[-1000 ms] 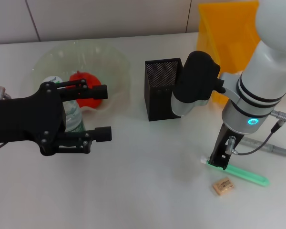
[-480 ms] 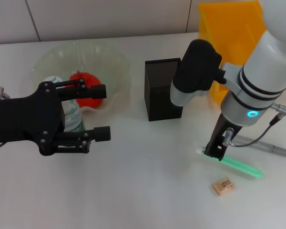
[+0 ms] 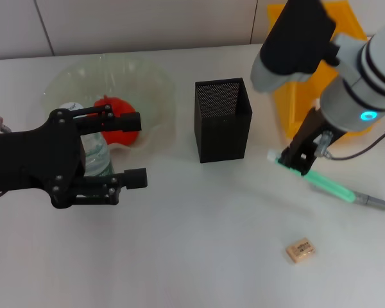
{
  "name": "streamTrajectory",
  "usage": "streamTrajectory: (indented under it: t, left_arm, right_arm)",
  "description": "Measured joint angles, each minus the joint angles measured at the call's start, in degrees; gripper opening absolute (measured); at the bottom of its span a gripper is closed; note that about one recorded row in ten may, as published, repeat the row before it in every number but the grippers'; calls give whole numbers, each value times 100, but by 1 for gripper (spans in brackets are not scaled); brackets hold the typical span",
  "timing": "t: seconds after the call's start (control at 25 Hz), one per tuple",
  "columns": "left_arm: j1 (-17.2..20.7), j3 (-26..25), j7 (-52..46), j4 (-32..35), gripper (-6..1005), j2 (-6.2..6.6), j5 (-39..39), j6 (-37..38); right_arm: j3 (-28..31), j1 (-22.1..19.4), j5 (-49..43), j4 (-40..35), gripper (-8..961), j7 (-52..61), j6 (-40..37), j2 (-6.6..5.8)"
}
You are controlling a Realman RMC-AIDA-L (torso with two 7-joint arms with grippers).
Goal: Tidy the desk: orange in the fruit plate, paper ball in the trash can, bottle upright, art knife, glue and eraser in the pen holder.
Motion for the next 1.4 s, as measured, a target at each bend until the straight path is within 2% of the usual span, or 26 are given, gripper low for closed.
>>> streamTrajectory:
  t: [0.36,0.4,0.68,1.04,1.4]
  left_arm:
    - [-9,-3,5,0,787,-22,0,-5]
    - [-13,-3,5,0,787,-27,0,-8]
    - [-26,-3,10,0,787,-40,0,-42]
    - [-14,-3,108,-21,787,-58,0,-56]
    - [-11,-11,147,-70,787,-70,0,-62]
  right_arm:
    - [443,-327,-39,-1274,61,4,-74,-2]
    - [496,-425,-40,-1539,62,4,23,3]
    - [542,-750,21,-2066,67,-13,690,12]
    - [551,-1124,703,-2087,73,-266,2036,9]
    - [563,-1715,2160,-1642,79,-1271,3251,15]
